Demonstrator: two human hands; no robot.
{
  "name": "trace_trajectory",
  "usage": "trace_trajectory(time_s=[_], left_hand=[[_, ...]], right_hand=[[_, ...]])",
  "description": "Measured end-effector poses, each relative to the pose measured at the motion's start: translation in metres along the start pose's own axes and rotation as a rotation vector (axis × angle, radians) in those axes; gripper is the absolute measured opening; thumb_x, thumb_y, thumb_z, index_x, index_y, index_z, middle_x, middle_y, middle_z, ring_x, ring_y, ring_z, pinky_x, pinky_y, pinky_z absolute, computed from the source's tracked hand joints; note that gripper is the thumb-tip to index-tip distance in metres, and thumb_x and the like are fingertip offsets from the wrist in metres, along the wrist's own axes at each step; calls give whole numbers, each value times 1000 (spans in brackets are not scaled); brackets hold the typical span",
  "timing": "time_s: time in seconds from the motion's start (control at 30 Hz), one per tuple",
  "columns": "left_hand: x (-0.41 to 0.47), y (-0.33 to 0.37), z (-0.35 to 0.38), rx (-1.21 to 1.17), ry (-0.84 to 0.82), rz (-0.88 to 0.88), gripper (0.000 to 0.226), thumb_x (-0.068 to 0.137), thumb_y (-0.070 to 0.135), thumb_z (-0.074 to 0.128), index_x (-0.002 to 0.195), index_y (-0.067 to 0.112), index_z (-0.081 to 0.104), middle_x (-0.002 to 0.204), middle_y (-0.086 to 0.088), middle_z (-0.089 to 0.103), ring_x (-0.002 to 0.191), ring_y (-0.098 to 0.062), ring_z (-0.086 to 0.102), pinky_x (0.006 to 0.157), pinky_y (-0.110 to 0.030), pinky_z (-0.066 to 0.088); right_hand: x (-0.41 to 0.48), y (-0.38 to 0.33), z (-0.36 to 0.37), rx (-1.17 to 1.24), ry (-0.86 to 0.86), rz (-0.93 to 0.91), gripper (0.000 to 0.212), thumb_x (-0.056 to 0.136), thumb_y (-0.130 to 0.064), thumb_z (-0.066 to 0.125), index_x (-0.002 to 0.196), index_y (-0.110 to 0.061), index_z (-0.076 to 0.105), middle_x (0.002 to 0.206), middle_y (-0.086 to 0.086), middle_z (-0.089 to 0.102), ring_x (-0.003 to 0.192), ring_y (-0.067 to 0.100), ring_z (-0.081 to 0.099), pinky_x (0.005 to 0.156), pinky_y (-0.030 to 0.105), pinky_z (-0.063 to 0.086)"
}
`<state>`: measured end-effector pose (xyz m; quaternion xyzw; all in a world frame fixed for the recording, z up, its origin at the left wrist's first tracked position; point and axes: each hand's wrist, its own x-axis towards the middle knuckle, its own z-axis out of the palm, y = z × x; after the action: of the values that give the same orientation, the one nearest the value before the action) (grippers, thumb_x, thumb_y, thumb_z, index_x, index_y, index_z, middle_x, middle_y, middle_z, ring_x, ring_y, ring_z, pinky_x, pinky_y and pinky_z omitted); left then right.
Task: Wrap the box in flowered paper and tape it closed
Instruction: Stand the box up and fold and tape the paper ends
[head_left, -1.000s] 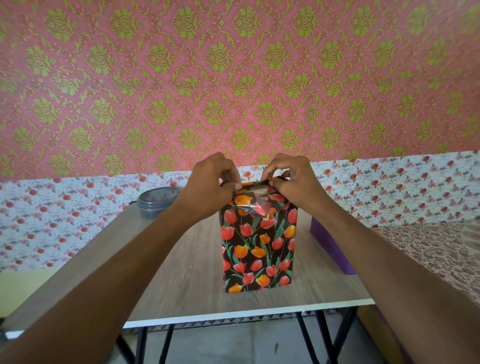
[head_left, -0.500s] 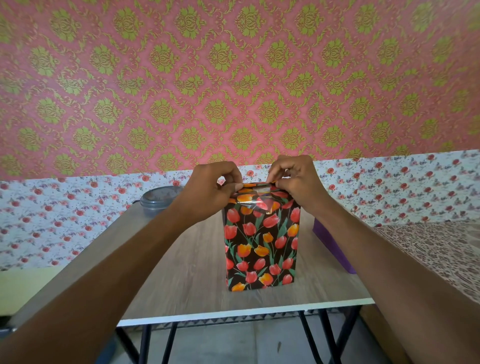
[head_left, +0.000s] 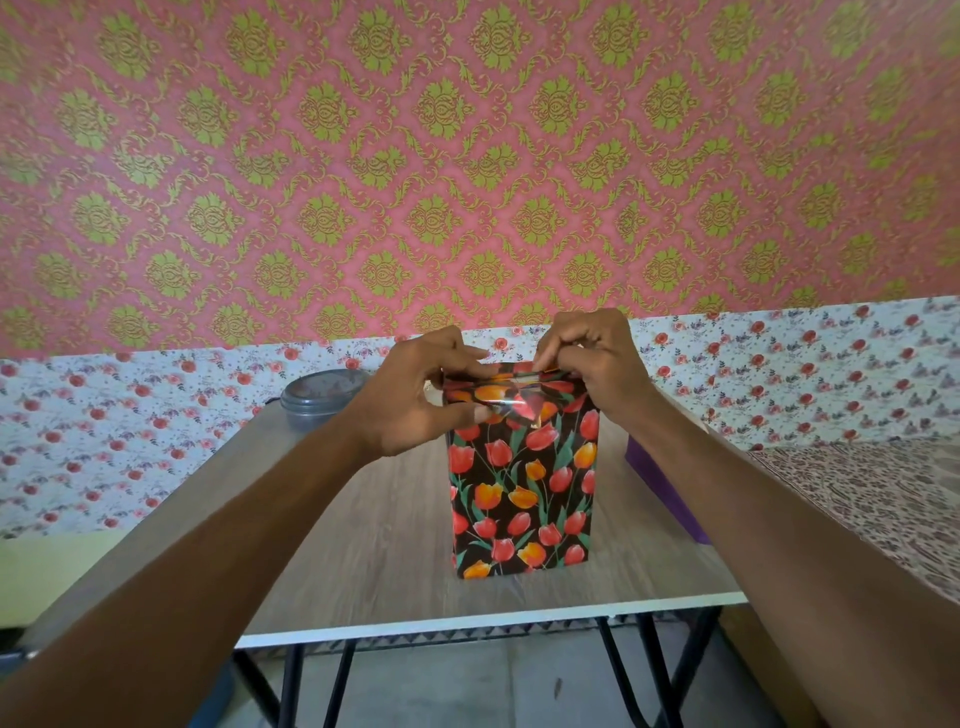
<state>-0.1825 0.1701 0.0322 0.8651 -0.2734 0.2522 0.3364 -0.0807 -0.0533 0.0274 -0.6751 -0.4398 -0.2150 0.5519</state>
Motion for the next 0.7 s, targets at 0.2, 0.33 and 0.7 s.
trace_trajectory(time_s=[0.2,0.33,0.7], left_hand=[[-1,-3,3,17,26,0,36,73,34,83,104,15,78,96,-4,58,109,-14,63,88,-54,52],[1,-5,7,-154,104,-36,32,79,37,78,96,9,79,89,-6,58,97,-20,64,97,-56,50],[4,-8,19,-238,279,-93,43,89,42,61,90,3,79,88,-14,65,96,-34,64,88,-60,50]], right_hand=[[-17,-11,-25,-173,-69,-58,43,70,-19,52,98,-4,81,87,7,78,87,20,73,78,38,59],[-34,-9,-44,-299,-128,-91,52,75,-23,61,123,-9,72,114,-2,77,117,17,66,106,45,48],[-31,-1,-38,-373,-125,-127,39,77,6,82,112,-11,79,116,-1,70,114,3,61,96,18,48]])
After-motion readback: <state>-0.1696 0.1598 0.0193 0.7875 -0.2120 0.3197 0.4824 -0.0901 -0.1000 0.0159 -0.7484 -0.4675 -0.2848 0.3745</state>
